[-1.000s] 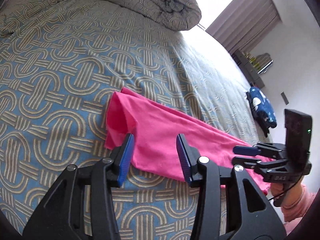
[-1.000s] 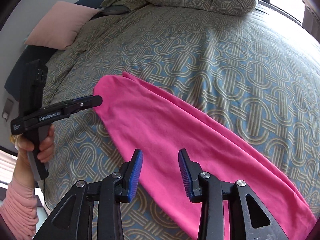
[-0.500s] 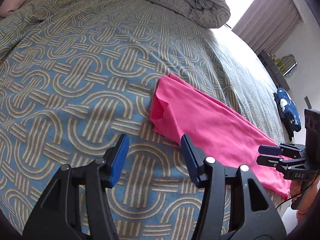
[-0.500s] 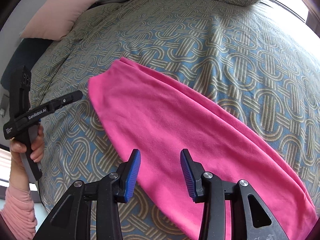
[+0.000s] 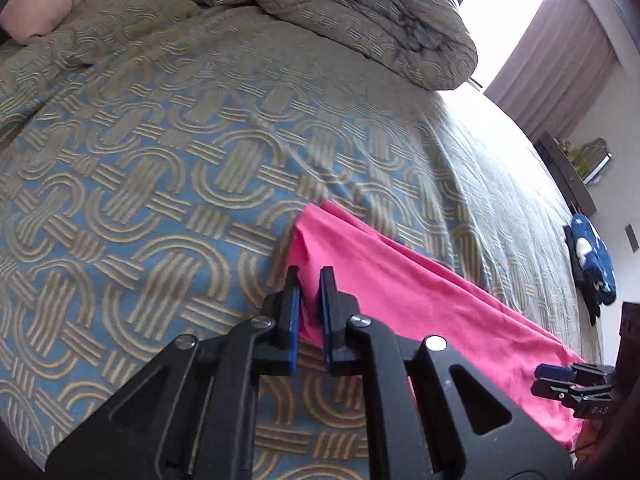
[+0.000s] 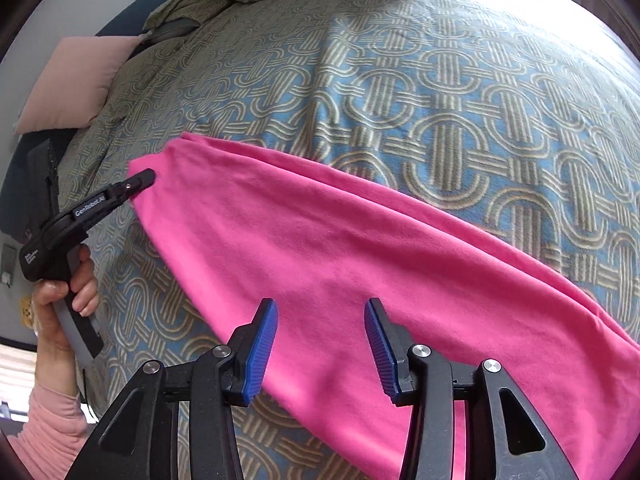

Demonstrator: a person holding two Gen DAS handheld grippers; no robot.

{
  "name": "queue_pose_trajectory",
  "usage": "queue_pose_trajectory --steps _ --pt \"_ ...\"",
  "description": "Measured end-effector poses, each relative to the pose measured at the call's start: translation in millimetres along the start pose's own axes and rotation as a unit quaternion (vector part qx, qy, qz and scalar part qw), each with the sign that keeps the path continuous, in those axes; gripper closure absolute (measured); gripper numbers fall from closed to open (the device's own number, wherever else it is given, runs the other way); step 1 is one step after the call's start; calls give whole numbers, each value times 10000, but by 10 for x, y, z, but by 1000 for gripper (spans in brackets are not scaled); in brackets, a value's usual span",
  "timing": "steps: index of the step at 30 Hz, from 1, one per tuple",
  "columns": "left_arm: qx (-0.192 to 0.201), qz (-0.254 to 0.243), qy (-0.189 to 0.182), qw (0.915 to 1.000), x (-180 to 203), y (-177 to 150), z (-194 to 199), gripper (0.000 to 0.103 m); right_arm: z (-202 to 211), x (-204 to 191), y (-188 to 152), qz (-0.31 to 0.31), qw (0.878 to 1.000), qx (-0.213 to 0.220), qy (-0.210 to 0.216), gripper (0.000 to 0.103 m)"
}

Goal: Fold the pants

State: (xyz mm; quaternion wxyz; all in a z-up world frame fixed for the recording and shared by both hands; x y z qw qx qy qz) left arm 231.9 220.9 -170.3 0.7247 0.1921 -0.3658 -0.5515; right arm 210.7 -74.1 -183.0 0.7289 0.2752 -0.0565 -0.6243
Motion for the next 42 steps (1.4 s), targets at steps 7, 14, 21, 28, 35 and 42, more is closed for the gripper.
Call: queue_pose_trajectory --steps 7,14,21,28,35,42 --pt "-76 1198 25 9928 -427 -163 190 25 58 218 -46 -410 9991 53 102 56" --pt "-333 1322 -590 9889 -132 -434 108 17 38 195 -82 -428 9988 9 241 56" --pt "-436 1837 -1318 9731 39 -403 -59 16 143 155 -96 -304 9992 159 200 56" --pt "-258 1625 -1570 9738 74 -485 -47 15 151 317 -86 -499 9985 164 173 56" --pt "-268 1729 -1548 9723 109 -478 -28 6 174 289 -71 -488 9985 194 182 56" --pt "-277 1547 -1438 9770 188 -480 -56 1 137 275 -85 -434 9988 152 162 56"
Point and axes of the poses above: each gripper's, at about its wrist camera, not at the fingertips, and z roughly against the way its jaws point, x to its right, y to its top, the point moved 2 cm from there along -z, roughly the way its jaws point, and after that the axes turned 9 degrees about x, right-handed, at the moved point
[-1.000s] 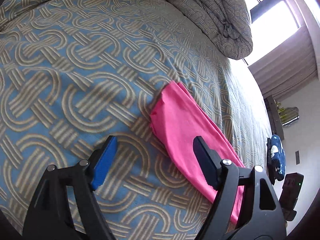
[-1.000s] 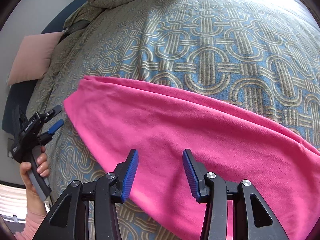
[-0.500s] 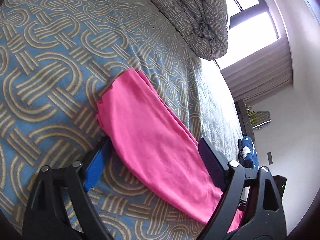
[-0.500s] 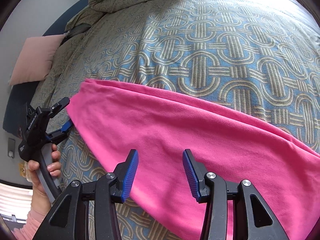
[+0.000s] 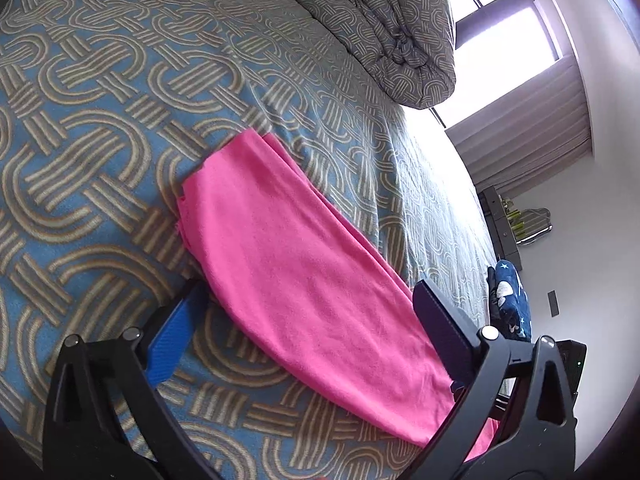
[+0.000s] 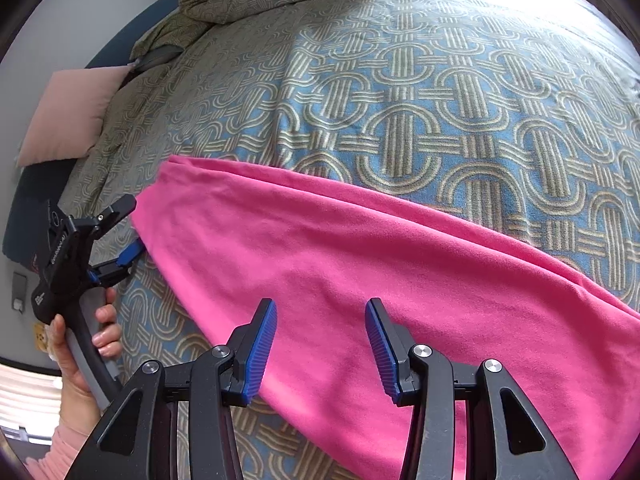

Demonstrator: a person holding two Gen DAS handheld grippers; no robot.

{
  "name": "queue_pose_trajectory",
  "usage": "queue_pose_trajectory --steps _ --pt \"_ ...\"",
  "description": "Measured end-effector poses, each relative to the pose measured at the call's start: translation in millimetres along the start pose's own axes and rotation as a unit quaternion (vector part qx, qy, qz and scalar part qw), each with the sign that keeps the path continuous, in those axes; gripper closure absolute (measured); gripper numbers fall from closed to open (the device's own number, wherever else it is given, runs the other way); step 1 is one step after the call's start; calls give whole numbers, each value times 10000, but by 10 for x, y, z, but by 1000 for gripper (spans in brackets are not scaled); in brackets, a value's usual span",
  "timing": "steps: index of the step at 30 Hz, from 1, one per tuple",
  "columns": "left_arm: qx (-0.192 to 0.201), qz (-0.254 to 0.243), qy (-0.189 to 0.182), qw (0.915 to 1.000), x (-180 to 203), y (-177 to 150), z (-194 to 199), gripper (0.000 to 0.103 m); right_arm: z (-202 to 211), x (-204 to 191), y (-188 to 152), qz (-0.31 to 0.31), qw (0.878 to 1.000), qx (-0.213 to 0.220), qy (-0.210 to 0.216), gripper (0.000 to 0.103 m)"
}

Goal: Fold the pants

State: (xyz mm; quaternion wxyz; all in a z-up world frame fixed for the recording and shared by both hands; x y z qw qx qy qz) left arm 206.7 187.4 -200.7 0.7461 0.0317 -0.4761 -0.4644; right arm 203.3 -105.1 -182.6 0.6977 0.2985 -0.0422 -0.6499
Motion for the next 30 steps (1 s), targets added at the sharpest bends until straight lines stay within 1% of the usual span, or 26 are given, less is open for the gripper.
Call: queue_pose_trajectory --steps 7,9,11,12,13,14,15,16,18,21,23,26,28,30 --pt "-3 53 -30 10000 5 40 -55 2 -40 32 -15 -34 10000 -47 -16 56" --pt "8 -18 -18 10000 17 41 -59 5 -53 29 -11 -30 10000 -46 -22 56" --pt "-66 -183 19 9998 45 48 -102 34 -68 19 -2 -12 10000 -43 -29 56" --pt "-185 -253 122 9994 39 43 -152 64 -80 13 3 -9 10000 -49 -30 56" --pt "-201 -340 318 9987 27 48 -174 86 -91 5 5 -11 10000 -57 -25 56" --pt "-201 -462 458 9977 27 56 -180 92 -95 -4 1 -17 10000 -65 -18 56" --pt "-199 -536 437 9974 43 65 -170 92 -96 -10 0 -26 10000 -69 -8 56" --pt "-177 -593 412 9972 71 72 -150 95 -91 -16 -2 -39 10000 -62 7 56" --pt "-105 -821 409 9957 179 78 -102 95 -67 -22 -9 -36 10000 -29 45 56" --pt "17 -1298 373 9908 446 43 -21 96 -3 23 -37 -83 9999 23 53 56" --pt "63 -1628 247 9863 685 -9 25 97 67 96 -60 -210 9997 85 81 56" --pt "44 -2171 30 9761 1069 -147 44 97 232 242 -109 -414 9988 233 129 56" --pt "-55 -2586 -153 9658 1354 -313 24 97 377 371 -157 -543 9977 378 117 56" --pt "-268 -2968 -396 9537 1654 -556 -37 97 525 533 -235 -728 9959 509 136 56"
Point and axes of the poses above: each gripper's, at about its wrist camera, not at the fingertips, and z roughly against the way its jaws point, x to its right, y to its top, the point moved 2 cm from there along -z, roughly the way its jaws point, and after that the axes turned 9 degrees about x, right-handed, at the moved point
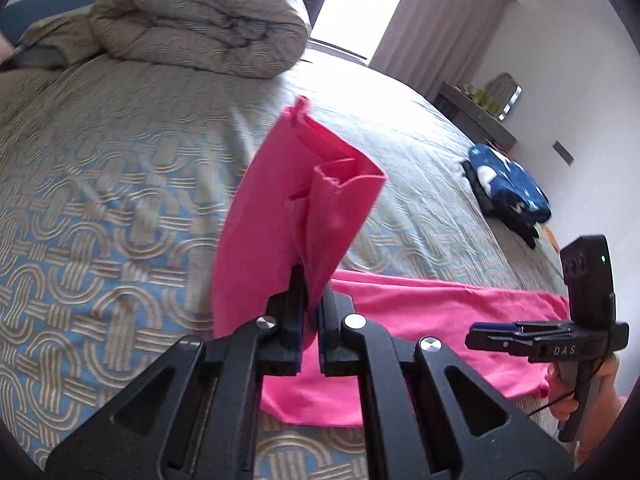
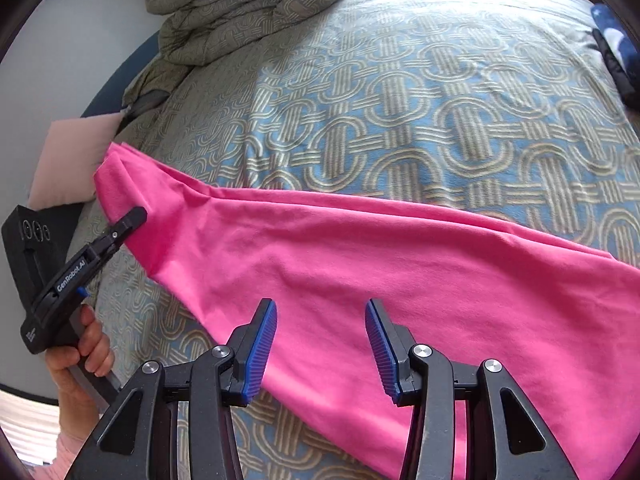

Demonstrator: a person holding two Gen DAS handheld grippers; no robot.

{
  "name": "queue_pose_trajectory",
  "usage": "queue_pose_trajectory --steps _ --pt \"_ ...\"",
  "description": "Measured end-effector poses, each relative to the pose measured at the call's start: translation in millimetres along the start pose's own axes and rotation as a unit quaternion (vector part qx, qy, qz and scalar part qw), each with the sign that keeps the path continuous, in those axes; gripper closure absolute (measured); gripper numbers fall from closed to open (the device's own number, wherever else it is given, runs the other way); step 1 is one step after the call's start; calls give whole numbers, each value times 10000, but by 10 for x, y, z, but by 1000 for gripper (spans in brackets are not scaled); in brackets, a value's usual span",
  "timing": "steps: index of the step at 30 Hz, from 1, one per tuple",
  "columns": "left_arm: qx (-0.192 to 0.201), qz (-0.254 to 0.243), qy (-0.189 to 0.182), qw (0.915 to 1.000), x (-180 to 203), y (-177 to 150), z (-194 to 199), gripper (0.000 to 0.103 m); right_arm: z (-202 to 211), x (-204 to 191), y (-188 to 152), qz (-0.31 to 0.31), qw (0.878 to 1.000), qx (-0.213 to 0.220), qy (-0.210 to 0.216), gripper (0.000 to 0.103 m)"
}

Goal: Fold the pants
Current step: 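Grasp the pants end with the left tool and lift it, then fold the lifted end over the pants with the left tool and release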

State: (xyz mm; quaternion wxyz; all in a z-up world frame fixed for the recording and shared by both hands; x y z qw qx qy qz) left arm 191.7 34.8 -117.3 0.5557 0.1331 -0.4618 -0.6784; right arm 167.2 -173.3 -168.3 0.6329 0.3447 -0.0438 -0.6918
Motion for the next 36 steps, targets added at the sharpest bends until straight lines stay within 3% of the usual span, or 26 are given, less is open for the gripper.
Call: queue_pose_trajectory --steps 3,6,10,13,17,21,23,26,32,36 --pt "-419 -339 -502 9973 519 -184 -208 97 241 341 -108 -412 9990 176 19 56" --pt "-984 -730 -791 9893 1021 -542 -458 97 434 690 -268 -791 9964 291 -124 56" --pt "-1424 -1334 -686 9784 1417 -952 -654 96 606 1117 -511 -1441 9891 305 49 56" --pt "-1356 -1645 -545 9755 1497 -1007 -629 92 679 1243 -593 -1727 9837 386 324 56" --pt "-1430 -1441 -709 9766 1432 -928 -542 86 695 1187 -569 -1647 9846 417 407 56" --pt "-1406 -1430 -840 9761 1442 -956 -391 68 561 1034 -480 -1691 9820 285 790 56" --pt "-1407 -1507 -755 9756 1392 -981 -328 65 465 973 -434 -1717 9804 215 946 52" --pt "-1355 -1438 -526 9789 1208 -997 -198 65 367 942 -360 -1925 9739 93 1199 41" --pt "-1036 -754 261 9914 535 -876 102 62 158 942 -297 -2205 9656 -185 1366 40" --pt "-844 -415 763 9926 131 -827 282 60 134 963 -265 -2354 9622 -326 1327 40"
Point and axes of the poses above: each gripper's, at about its wrist camera, not at the fingertips, and z roughly against the way its jaws point, x to its right, y to its top, the point moved 2 cm from there along -z, roughly the way its jaws point, and after that the axes turned 9 degrees about x, right-handed, at the moved point
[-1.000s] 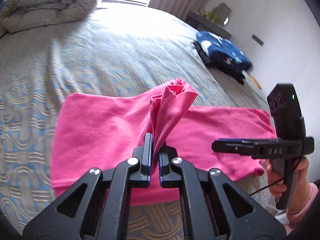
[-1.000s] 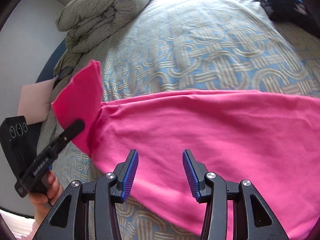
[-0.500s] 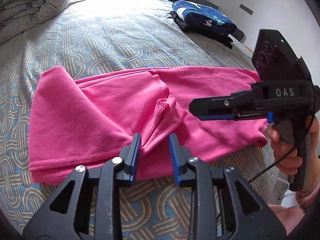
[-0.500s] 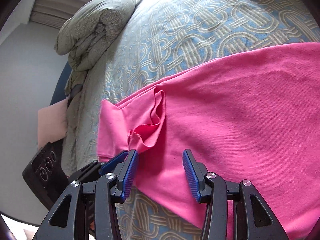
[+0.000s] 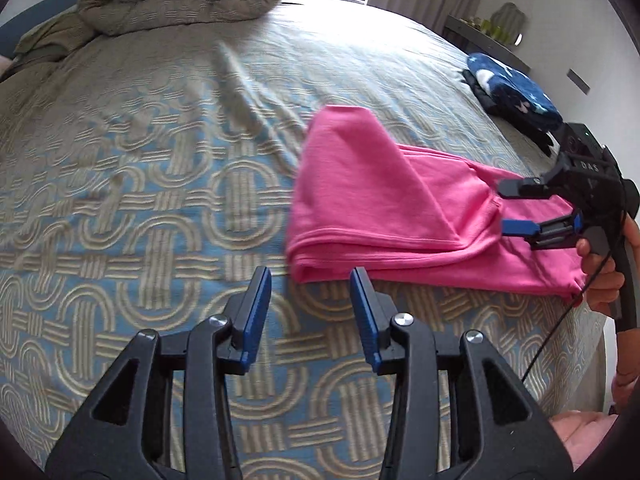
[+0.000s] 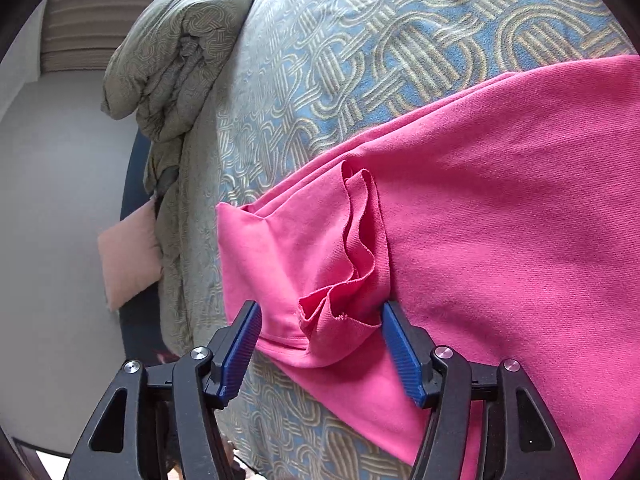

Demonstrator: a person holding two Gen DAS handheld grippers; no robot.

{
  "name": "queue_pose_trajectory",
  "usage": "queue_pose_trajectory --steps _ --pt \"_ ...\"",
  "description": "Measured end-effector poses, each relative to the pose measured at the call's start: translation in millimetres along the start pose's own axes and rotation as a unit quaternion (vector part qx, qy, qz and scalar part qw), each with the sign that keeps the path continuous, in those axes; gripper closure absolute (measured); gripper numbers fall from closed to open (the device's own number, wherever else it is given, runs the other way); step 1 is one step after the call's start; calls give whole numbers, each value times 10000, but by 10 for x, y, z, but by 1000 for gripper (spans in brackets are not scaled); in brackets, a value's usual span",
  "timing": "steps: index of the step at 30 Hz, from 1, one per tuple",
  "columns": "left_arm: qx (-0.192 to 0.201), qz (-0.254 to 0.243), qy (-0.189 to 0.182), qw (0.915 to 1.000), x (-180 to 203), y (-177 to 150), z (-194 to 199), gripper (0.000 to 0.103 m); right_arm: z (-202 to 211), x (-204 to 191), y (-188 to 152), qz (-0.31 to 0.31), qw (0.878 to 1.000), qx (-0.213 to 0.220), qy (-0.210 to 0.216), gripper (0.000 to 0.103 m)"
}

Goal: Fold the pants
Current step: 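Fold the lifted end over the pants with the left tool and release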

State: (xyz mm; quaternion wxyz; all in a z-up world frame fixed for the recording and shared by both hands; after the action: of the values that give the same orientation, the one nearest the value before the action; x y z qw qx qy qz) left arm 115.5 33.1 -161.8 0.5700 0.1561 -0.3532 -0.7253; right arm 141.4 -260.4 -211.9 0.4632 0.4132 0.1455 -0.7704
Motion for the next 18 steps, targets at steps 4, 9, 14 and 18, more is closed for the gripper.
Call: queue_pose_trajectory --steps 4,9,14,18 --pt "36 256 146 9996 -206 -30 21 54 136 -21 -32 241 9987 -8 -442 40" --pt "-44 96 17 9999 -50 -35 -114 53 158 110 -157 -29 9995 -281 -155 40" --pt "-119 -183 -182 9996 169 -46 -201 48 20 164 -47 -556 9976 -201 373 37" --pt "-199 -226 -149 9994 192 -70 -265 44 -154 42 84 -628 9969 -196 443 36"
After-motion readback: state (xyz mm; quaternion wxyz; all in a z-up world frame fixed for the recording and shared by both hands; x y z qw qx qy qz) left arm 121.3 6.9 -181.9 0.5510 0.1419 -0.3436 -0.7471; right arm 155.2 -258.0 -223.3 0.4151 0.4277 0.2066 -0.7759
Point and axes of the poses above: each gripper's, at about its wrist camera, not at the fingertips, and z roughly against the way its jaws point, x to its right, y to its top, the point moved 2 cm from there along -z, roughly the way its jaws point, and after that the axes turned 9 degrees about x, right-handed, at the moved point
